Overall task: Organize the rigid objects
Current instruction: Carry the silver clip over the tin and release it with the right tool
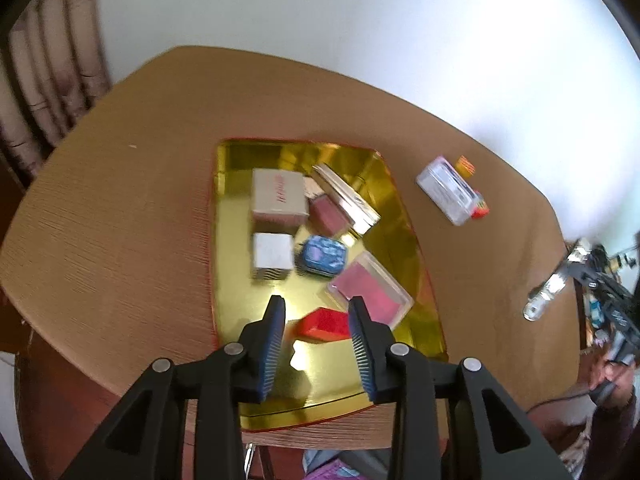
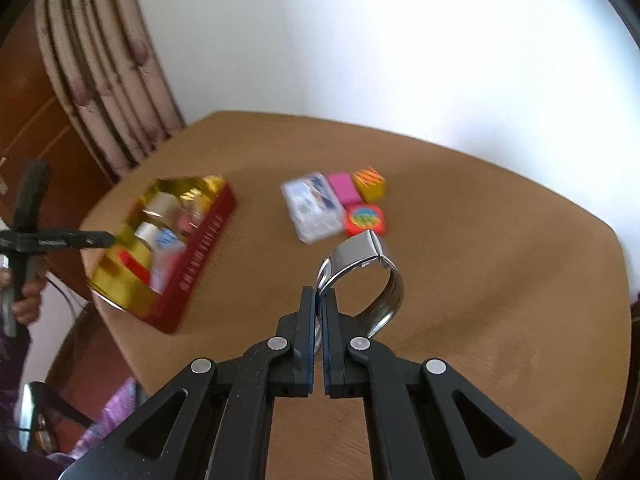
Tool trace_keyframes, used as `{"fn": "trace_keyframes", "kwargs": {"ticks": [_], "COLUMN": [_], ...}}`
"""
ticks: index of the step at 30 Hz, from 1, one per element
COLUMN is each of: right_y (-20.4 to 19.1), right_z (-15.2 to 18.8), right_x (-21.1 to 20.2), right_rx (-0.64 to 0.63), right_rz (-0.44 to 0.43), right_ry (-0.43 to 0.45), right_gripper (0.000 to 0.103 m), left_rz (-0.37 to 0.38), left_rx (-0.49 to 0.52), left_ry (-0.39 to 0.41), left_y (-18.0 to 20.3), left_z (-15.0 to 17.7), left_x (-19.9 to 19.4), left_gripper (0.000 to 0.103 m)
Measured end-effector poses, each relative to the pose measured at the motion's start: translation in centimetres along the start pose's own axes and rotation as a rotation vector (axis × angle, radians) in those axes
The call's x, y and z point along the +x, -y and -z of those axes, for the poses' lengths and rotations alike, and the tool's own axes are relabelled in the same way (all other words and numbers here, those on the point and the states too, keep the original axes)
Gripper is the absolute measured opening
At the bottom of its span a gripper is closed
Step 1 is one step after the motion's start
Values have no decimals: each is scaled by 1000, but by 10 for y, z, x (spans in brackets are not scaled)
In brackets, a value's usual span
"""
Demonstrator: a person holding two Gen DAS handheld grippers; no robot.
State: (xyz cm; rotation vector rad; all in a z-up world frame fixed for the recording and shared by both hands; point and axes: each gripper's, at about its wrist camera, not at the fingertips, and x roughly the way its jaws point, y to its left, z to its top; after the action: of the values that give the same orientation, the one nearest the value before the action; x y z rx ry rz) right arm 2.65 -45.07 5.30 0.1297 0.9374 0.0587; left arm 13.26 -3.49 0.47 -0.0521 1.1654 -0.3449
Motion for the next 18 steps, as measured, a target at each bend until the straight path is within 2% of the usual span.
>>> {"fn": "trace_keyframes", "kwargs": {"ticks": [3, 5, 9, 13, 18], "right_y": [-24, -45, -83, -128, -168], "right_z": [-17, -32, -50, -65, -73], "right_x": [-7, -7, 9, 47, 102], "right_rx": [-16, -39, -96, -179, -230], "right_rz": [-68, -123, -180, -212, -225], "right_ry": [22, 29, 4, -69, -175], "right_gripper": [2, 2, 3, 3, 3], "left_rz": [-31, -72, -156, -233, -236], "left_rx": [-31, -47, -39, 1, 28], "left_ry": [39, 92, 158, 242, 267], "left_y": [-5, -6, -4, 1, -2], "left_z": [11, 24, 52, 78, 85], "left_x": [-12, -23, -35, -43, -44], "left_gripper": [33, 34, 34, 35, 35]}}
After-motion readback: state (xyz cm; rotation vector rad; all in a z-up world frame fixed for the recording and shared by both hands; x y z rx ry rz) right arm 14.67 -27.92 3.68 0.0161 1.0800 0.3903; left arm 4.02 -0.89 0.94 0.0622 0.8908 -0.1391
